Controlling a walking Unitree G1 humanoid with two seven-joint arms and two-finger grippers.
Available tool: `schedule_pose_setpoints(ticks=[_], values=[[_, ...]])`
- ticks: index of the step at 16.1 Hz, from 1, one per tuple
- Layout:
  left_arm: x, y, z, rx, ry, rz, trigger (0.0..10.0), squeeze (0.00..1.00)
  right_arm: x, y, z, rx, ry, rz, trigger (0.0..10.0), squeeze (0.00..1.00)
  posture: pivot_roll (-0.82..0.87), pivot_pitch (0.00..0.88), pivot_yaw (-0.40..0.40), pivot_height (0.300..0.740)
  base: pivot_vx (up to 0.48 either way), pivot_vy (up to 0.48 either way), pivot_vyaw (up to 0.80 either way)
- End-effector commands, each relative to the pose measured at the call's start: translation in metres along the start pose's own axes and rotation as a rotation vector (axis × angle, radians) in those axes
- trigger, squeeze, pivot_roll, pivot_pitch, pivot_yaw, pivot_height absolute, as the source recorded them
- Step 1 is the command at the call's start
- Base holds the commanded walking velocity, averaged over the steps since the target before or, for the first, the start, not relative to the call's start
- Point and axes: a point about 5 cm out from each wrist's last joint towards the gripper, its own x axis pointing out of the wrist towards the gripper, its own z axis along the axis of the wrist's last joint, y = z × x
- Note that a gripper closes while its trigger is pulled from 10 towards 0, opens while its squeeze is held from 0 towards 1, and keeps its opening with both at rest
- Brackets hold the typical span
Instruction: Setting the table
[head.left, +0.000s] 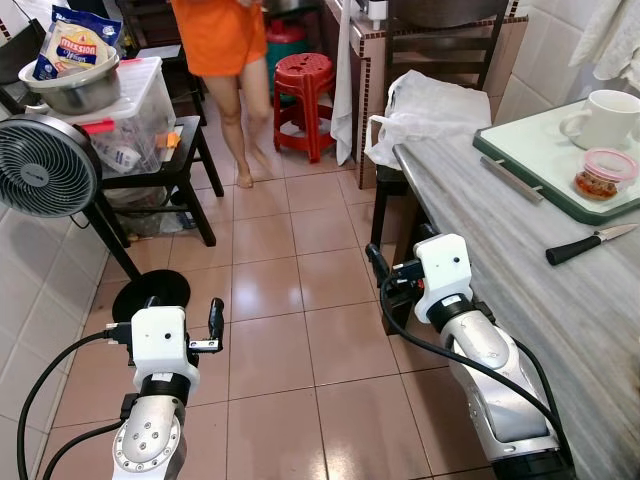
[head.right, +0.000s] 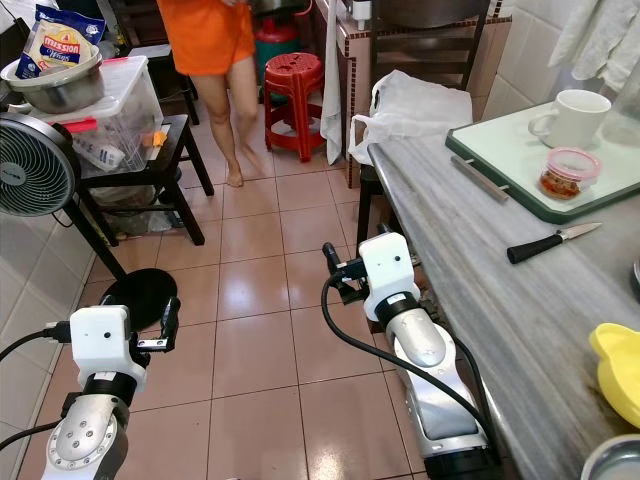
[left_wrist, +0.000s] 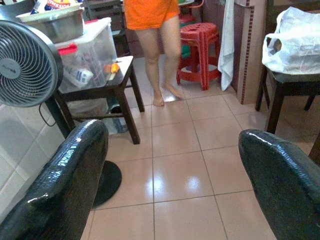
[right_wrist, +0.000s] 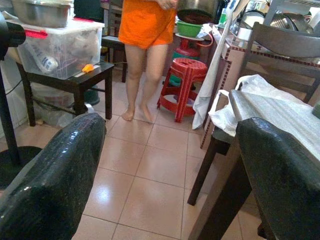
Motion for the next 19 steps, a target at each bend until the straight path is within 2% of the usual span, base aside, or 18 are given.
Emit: schedule_pose_setpoints(ticks=[1, 10, 19], values=[[0.0007, 0.003, -0.0024, 0.011, 0.012, 0.009, 10.0, 0.0, 0.0015, 0.0021, -0.0007, 0.01, 0.001, 0.009, 10.0, 0.0, -0.01, 0.081, 0.046, 0.74, 0.0, 0.307, 0.0], [-0.0001, 0.0037, -0.0034, 0.018, 0.016, 0.01, 10.0, 0.0, 0.0016, 0.0035, -0.0018, 0.012, 0.007, 0.007, 10.0, 0.0, -0.01, 0.083, 0.05, 0.74, 0.0, 0.304, 0.0], [0.0027, 0.0034, -0.007, 0.017, 0.03, 0.006, 10.0, 0.0, 0.0011, 0.0022, -0.0089, 0.006, 0.024, 0.0, 10.0, 0.0, -0.01, 0.078, 0.055, 0.74, 0.0, 0.42, 0.0]])
